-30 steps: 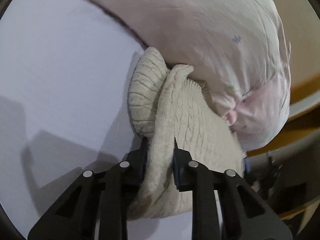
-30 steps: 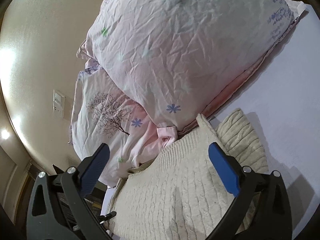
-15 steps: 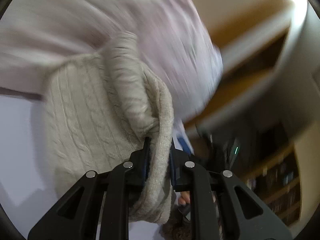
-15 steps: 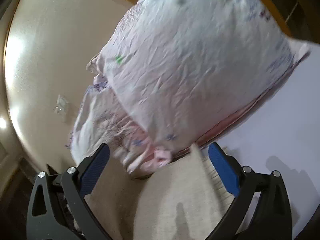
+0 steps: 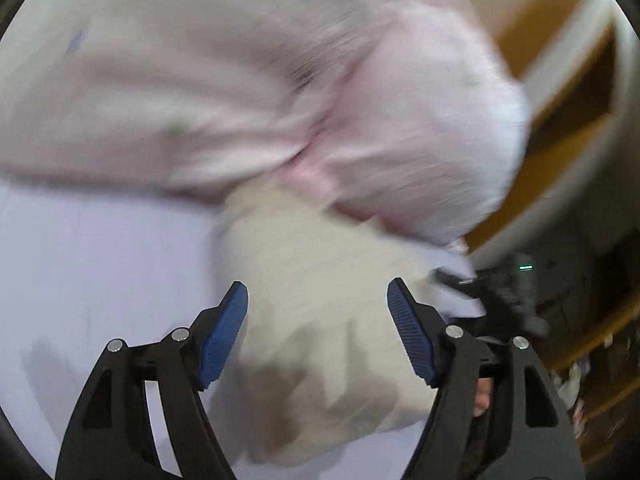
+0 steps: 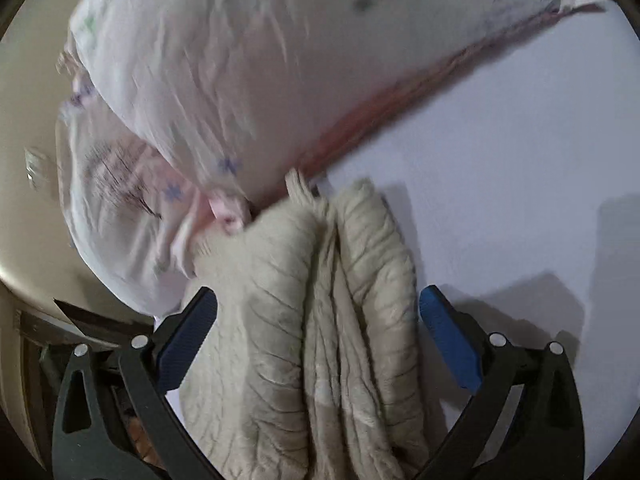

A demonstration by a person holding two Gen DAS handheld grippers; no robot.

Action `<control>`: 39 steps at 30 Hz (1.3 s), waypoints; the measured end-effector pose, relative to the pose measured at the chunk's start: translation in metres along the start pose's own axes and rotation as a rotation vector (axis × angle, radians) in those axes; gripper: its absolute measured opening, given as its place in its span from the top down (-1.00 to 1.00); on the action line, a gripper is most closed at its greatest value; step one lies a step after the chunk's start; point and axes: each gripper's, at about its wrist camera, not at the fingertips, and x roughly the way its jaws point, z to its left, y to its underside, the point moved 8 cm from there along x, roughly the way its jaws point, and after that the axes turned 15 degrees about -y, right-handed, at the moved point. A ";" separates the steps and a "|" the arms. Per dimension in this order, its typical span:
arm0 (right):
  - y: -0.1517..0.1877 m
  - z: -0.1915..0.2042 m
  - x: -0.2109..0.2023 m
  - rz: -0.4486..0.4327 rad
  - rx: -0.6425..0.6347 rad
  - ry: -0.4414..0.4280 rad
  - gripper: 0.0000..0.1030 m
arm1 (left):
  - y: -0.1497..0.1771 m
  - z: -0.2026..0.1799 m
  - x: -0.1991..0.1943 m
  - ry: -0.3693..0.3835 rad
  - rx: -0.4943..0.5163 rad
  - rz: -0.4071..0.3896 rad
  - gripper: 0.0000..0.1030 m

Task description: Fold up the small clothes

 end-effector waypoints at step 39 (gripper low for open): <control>0.122 0.093 0.047 0.228 -0.274 -0.036 -0.14 | 0.056 0.095 -0.075 -0.151 0.070 -0.232 -0.34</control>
